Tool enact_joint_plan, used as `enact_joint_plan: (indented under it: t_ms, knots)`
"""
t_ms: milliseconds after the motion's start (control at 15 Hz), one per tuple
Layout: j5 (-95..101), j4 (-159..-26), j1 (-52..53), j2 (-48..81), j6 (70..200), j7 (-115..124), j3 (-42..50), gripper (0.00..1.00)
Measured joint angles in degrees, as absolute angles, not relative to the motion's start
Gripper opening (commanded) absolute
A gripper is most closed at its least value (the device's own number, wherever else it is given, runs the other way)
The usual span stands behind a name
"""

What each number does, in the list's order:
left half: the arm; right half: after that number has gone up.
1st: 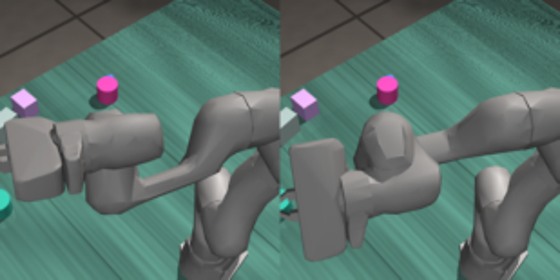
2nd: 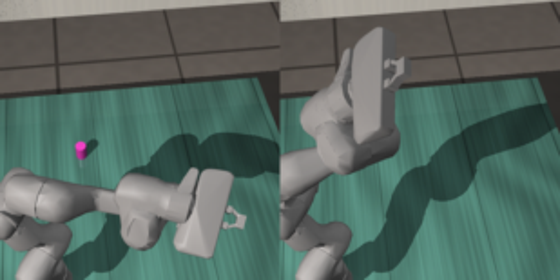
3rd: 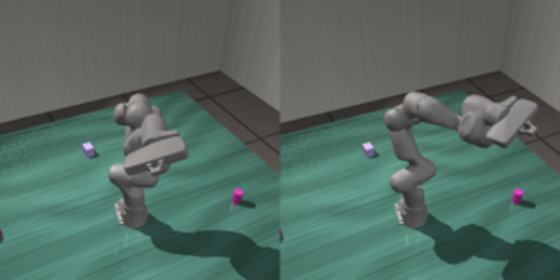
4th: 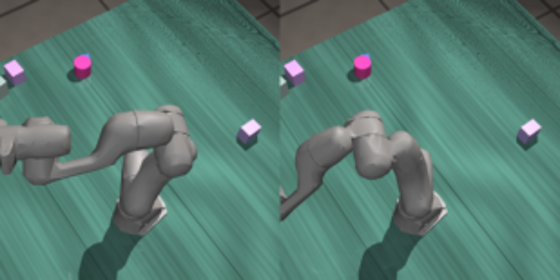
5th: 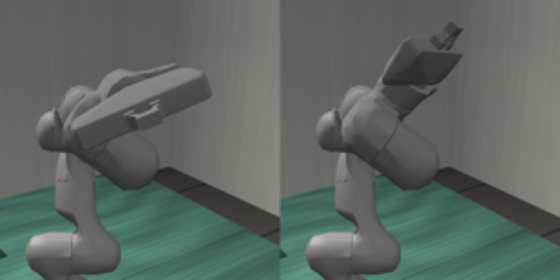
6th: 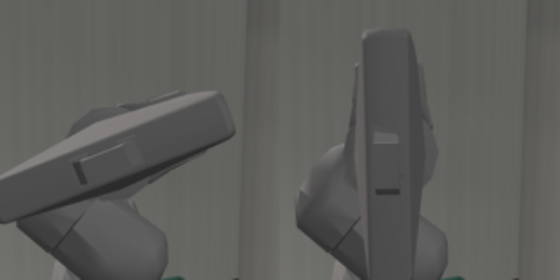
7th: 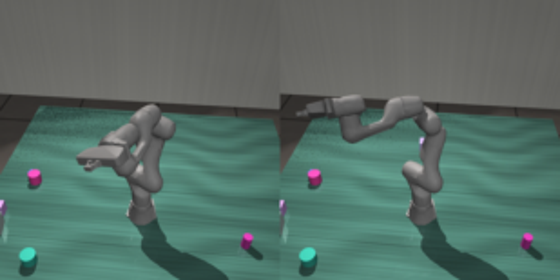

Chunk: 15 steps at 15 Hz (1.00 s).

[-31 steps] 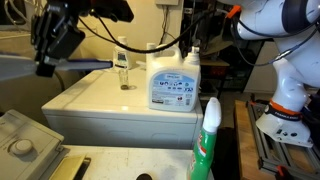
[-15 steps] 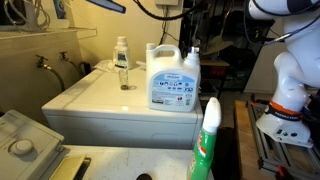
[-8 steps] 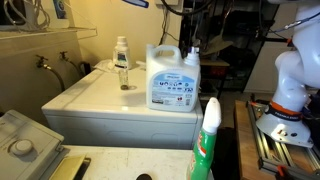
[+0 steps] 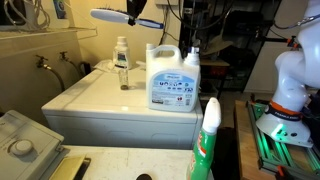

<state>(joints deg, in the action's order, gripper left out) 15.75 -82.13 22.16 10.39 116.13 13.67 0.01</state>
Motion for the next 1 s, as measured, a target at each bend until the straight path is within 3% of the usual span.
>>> enact_joint_plan:
  t_ms: [333, 600, 1000]
  knots:
    - [16.6, -82.5, 19.0, 10.6, 114.9, 17.1, -1.2, 0.04]
    - [16.7, -85.4, 14.5, 10.4, 112.9, 19.9, 3.0, 0.04]
    - [16.9, -99.9, 9.3, 4.7, 111.0, 22.6, 1.7, 0.04]
